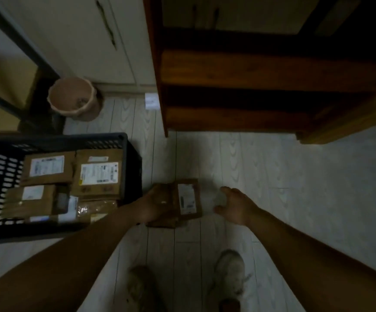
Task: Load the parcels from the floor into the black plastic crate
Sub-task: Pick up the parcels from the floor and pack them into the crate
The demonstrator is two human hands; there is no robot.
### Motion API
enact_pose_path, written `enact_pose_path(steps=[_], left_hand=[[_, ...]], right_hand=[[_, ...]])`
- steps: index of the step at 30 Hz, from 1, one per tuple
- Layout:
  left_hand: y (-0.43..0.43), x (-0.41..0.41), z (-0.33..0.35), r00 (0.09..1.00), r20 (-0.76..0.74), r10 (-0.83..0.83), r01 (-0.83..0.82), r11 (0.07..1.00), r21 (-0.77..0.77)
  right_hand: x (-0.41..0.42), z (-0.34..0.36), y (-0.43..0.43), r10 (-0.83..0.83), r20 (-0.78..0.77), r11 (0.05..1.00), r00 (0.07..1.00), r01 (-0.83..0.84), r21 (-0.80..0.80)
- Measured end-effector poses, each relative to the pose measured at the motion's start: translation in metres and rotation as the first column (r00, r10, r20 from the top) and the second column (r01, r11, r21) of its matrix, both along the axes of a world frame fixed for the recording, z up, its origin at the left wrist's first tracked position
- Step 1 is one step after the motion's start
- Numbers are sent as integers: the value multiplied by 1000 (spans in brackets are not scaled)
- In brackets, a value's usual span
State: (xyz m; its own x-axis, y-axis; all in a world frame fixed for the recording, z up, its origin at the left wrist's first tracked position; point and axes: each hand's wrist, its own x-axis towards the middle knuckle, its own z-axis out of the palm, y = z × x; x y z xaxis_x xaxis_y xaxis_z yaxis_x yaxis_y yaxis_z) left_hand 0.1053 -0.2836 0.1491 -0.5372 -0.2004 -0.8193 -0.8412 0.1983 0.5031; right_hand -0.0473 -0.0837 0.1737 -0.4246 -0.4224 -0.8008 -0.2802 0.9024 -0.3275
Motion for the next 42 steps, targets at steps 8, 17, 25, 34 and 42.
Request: enact_pose_path(steps=[8,17,25,34,42], left_hand=[[27,-27,-169,930,-26,367,-360,922,142],[44,-43,-267,866,159,474,-495,856,146],[35,-55,-178,887,27,460,-457,872,176],[-3,-30,66,908,-177,379,-362,925,118],[-3,57,265,829,-262,494,-446,867,223]], right_hand=[[-23,-257,-20,-219,214,966,952,243,-92],[11,-307,-36,-452,436,826,779,549,-126],[2,-230,-37,-486,225,813,844,531,-239],[30,26,-58,-455,158,735,876,470,-488],[113,242,-61,-382,79,723,921,351,-595]])
